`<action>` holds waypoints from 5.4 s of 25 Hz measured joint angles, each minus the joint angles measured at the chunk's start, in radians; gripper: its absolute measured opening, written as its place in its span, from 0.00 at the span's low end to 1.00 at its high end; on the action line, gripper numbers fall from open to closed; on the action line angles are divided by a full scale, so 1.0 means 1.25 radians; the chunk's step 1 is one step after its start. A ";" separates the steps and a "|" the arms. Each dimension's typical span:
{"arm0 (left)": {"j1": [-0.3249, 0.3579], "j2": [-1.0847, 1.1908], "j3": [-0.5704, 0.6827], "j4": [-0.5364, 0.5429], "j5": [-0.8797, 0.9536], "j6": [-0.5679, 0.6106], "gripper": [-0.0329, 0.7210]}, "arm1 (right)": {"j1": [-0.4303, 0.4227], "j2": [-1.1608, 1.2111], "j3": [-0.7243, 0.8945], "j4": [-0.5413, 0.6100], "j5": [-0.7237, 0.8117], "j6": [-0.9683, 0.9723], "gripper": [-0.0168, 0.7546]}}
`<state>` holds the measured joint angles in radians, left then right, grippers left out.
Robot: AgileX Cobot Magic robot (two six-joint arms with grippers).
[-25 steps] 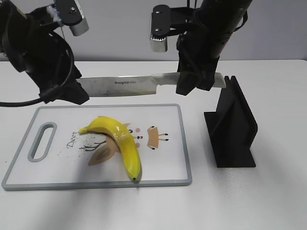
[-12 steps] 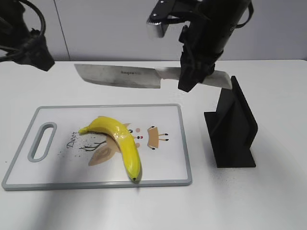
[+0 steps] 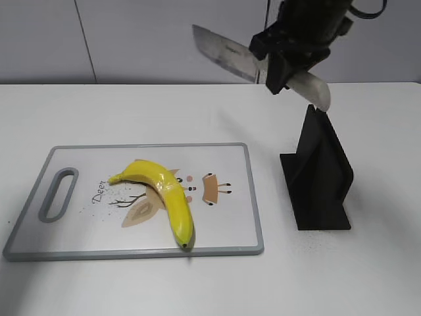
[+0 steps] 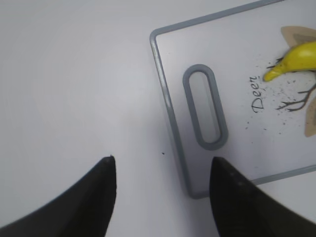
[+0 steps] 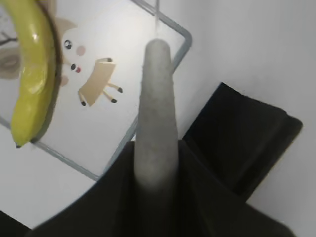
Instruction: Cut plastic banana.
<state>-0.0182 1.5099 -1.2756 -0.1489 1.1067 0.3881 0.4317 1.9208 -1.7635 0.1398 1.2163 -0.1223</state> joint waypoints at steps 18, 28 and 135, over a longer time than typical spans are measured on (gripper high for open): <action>-0.086 -0.371 0.282 -0.046 -0.128 -0.023 0.79 | -0.069 -0.238 0.272 -0.122 -0.002 0.370 0.22; -0.095 -0.557 0.465 -0.045 -0.083 -0.029 0.79 | -0.069 -0.275 0.396 -0.119 -0.060 0.374 0.22; -0.095 -1.211 0.622 -0.020 0.004 -0.101 0.69 | -0.068 -1.268 1.003 -0.021 -0.144 -0.012 0.71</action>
<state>-0.1367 -0.0037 -0.4985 -0.1744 1.1114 0.2619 0.3468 0.3362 -0.5098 0.1132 1.0365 -0.1367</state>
